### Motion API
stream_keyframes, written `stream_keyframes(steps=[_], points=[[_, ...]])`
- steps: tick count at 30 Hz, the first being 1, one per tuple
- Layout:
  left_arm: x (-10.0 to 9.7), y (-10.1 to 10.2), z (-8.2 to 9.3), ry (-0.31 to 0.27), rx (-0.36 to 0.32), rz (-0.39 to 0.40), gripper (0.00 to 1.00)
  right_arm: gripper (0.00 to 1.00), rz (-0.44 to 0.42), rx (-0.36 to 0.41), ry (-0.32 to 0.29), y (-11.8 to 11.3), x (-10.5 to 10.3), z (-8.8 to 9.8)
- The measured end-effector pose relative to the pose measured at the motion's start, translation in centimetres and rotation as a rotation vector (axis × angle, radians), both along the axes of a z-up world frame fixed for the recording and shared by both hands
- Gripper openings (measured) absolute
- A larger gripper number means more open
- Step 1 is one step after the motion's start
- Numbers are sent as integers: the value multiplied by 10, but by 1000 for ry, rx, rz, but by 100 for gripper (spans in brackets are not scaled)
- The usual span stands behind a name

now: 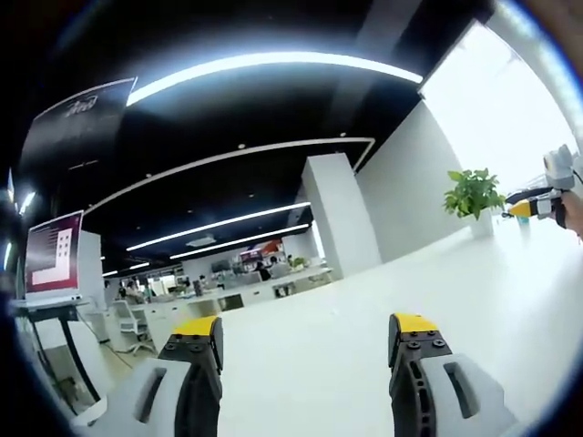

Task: Snap the two parts of the plastic buckle together until the buckle closes and remains connected.

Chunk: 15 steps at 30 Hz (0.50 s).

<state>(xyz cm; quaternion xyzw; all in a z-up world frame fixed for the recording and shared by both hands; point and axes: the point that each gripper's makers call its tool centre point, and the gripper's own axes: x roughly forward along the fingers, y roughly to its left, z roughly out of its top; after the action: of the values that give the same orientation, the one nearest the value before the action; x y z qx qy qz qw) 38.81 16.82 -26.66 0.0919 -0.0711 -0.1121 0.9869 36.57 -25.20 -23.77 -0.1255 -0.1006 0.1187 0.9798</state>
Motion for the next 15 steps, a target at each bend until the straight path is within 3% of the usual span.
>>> stream_keyframes(steps=[15], points=[[-7, -21, 0, -4, 29, -81, 75, 45, -35, -38, -35, -3, -10, 7]])
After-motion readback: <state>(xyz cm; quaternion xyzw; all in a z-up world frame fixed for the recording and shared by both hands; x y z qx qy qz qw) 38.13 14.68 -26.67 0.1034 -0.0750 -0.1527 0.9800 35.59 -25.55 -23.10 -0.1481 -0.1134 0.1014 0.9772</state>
